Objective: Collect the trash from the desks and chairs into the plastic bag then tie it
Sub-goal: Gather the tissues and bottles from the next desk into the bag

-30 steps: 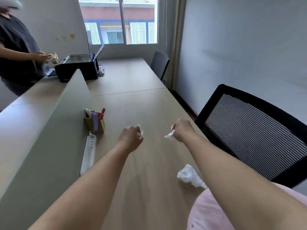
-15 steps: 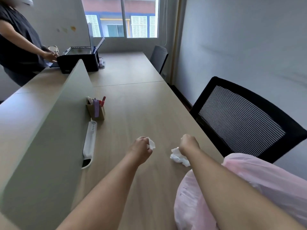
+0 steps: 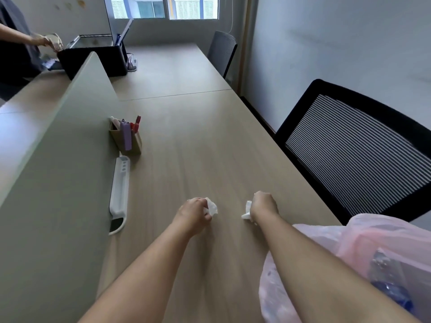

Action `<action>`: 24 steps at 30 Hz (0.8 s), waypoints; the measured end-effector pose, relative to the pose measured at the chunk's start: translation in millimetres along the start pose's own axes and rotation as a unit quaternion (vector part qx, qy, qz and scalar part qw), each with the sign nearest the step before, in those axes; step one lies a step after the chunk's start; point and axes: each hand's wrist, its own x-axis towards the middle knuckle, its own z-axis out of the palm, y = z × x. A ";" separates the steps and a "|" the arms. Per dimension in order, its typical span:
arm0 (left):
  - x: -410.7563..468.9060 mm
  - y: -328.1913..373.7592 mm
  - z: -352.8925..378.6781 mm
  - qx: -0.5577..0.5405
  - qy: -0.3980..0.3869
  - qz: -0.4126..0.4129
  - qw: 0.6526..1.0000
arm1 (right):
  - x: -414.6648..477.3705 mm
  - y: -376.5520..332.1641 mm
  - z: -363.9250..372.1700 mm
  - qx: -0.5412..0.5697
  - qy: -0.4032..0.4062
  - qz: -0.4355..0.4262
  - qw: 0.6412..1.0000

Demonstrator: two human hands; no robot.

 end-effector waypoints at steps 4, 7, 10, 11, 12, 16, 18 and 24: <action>-1.0 10.8 -25.5 -0.013 0.023 0.011 1.000 | -14.4 -7.9 -25.2 0.033 0.035 -0.026 0.998; -7.9 34.7 -65.4 -0.021 0.073 0.027 0.997 | -36.5 -16.7 -76.0 0.080 0.071 -0.070 0.992; -33.0 73.9 -110.8 -0.027 0.126 0.049 0.991 | -70.9 -16.2 -135.6 0.122 0.113 -0.121 0.979; -43.4 88.1 -123.7 -0.036 0.143 0.057 0.987 | -82.9 -12.1 -154.2 0.123 0.128 -0.135 0.975; -53.1 102.0 -134.6 -0.045 0.159 0.066 0.984 | -96.1 -7.1 -171.1 0.109 0.148 -0.153 0.971; -115.1 175.8 -162.0 -0.073 0.199 0.122 0.970 | -169.0 43.0 -229.7 0.083 0.249 -0.193 0.945; -144.8 210.3 -162.0 -0.103 0.187 0.141 0.967 | -202.3 69.2 -243.3 0.063 0.254 -0.191 0.946; -223.3 280.1 -122.7 -0.104 0.032 0.191 0.975 | -276.3 152.6 -223.9 0.007 0.155 -0.160 0.975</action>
